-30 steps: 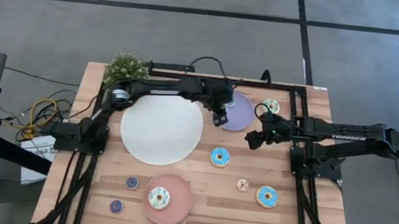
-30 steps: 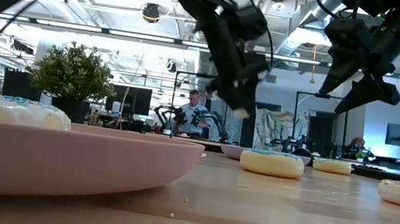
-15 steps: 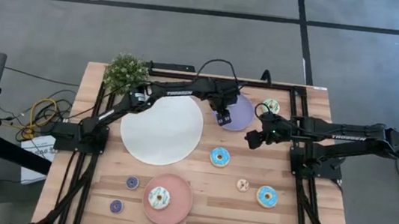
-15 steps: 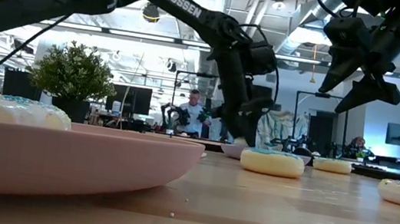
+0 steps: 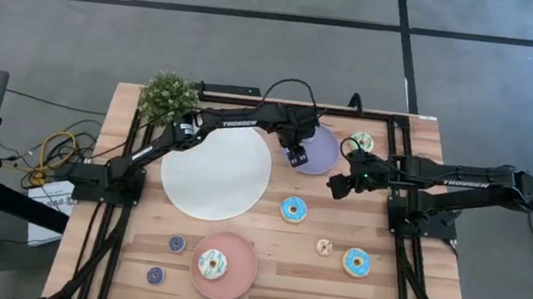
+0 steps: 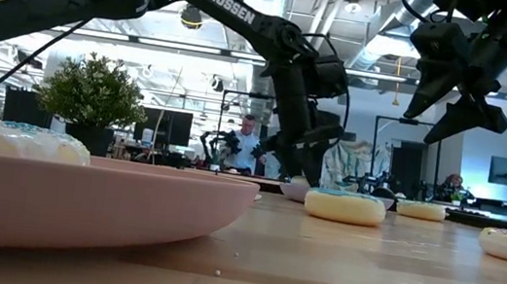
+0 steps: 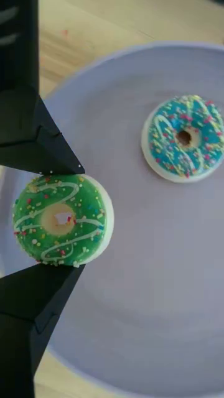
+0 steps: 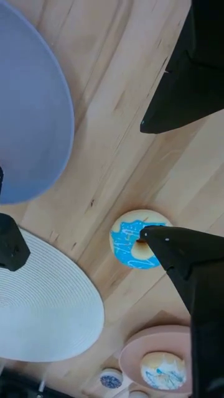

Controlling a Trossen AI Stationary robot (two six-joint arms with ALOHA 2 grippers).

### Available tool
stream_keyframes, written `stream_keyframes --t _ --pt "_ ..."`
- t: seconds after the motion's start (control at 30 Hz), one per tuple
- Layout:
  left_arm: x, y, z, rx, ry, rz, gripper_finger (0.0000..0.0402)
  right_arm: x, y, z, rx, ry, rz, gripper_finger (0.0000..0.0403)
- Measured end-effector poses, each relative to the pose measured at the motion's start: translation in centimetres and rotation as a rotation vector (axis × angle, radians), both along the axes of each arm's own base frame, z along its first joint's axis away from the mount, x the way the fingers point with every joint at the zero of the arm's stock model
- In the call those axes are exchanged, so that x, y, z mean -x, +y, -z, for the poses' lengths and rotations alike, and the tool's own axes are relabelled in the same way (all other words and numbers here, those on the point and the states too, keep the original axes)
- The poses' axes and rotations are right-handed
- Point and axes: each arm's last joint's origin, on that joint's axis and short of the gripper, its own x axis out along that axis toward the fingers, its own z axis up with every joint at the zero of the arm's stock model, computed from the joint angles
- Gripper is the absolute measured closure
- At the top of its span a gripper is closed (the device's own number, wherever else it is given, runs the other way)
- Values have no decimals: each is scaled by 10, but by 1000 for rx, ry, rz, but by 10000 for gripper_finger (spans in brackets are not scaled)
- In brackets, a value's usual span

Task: Pick & Place donuts
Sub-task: Put the small green donut on the purple plate, then put the large blue donut on the pink plate

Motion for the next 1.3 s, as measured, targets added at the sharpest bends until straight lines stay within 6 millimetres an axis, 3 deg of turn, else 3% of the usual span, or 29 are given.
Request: stream_keyframes --t 0.3,0.47,0.57,0.7,0.83,0.97,1.17,1.3 --pt "1 0 0 26 3 -49 118 0 0 0 1 0 -2 158" --pt "4 -4 -1 72 28 -76 105 0 0 0 4 1 -6 158" --pt "6 -9 -16 84 25 -101 105 0 0 0 34 7 -47 158" --pt "8 -25 -53 72 -30 -78 115 -1 0 -1 78 5 -102 158" --pt "10 -57 -79 44 -46 -5 158 -2 -1 -2 125 -6 -160 158" --pt "8 -92 -92 31 -53 120 237 -5 -1 -4 133 -35 -161 158" --pt "5 -131 -86 34 -15 236 383 -4 0 -3 91 -24 -169 158" --pt "6 -148 -75 31 22 268 391 -2 3 -2 56 -17 -162 158"
